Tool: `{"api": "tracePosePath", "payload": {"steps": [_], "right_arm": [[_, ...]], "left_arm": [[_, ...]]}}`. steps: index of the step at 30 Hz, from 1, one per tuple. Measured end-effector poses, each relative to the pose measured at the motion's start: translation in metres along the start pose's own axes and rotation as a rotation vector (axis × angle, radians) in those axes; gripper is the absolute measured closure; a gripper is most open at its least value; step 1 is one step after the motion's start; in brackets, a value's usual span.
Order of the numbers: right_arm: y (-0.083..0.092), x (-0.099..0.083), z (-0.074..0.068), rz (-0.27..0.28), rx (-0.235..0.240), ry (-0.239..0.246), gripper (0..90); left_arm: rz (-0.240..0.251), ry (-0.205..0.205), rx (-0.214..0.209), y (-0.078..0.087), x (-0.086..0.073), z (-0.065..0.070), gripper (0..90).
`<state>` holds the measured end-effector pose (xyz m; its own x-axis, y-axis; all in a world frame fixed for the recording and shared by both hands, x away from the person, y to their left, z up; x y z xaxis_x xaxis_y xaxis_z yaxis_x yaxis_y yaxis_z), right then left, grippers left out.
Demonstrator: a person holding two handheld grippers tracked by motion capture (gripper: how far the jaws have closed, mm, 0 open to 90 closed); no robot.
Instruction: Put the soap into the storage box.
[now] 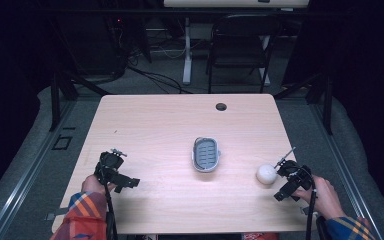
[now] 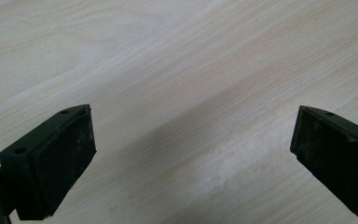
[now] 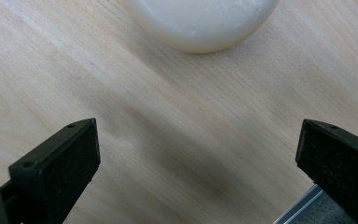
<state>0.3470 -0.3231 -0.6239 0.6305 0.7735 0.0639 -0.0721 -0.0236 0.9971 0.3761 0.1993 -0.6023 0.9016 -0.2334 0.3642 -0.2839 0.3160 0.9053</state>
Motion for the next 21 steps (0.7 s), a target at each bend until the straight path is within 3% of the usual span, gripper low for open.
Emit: {"api": "tracePosePath", "payload": {"steps": [5,7,9,11,21], "right_arm": [[-0.0001,0.0,-0.0006,-0.003,0.002,0.003,0.0],[-0.003,0.0033,-0.0031,0.04,0.001,-0.029,0.0],[-0.0003,0.0014,-0.0015,0.0,0.004,0.004,0.0],[0.0001,0.0012,-0.0014,-0.005,0.002,0.01,0.0],[0.0,0.0069,-0.0034,0.016,-0.02,0.009,0.0]], "left_arm": [[-0.001,0.0,-0.001,-0.0002,-0.0002,0.0,0.0],[0.003,0.001,-0.001,-0.0002,0.0,-0.0001,0.0],[-0.001,-0.002,-0.001,-0.0003,-0.0001,0.0,0.0],[-0.002,-0.003,0.0,-0.0004,0.0002,0.0001,0.0],[0.001,-0.004,0.0,-0.0004,0.0005,0.0002,0.0]]}}
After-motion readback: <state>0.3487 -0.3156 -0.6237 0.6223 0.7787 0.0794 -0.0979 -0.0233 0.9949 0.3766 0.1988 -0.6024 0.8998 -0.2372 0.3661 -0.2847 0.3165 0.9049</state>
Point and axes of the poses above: each handheld gripper's, and its own axes: y roughly backward along the jaws, x roughly out of its top, z roughly to its right, the point moved 9 cm from there along -y, roughly forward along the jaws, and after that the axes turned 12 degrees about y, right-handed, at the moved point
